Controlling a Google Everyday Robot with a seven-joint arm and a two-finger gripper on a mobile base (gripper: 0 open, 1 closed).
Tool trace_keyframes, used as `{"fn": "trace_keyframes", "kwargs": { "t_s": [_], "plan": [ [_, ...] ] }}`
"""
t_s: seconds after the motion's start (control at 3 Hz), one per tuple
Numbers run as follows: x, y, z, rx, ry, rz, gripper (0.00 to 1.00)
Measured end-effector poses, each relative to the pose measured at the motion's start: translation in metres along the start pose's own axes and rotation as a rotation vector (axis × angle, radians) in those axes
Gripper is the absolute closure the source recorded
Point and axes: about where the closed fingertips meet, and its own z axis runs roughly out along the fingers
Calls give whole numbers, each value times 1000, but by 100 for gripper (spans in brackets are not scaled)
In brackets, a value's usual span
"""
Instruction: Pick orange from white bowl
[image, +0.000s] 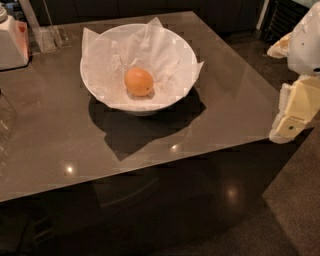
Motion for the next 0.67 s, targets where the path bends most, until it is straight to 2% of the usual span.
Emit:
{"fn": "trace_keyframes", "kwargs": {
  "t_s": [0.33,0.67],
  "plan": [
    [-35,-19,9,-42,-119,-54,0],
    [-94,-38,23,-115,-278,-137,0]
  ]
}}
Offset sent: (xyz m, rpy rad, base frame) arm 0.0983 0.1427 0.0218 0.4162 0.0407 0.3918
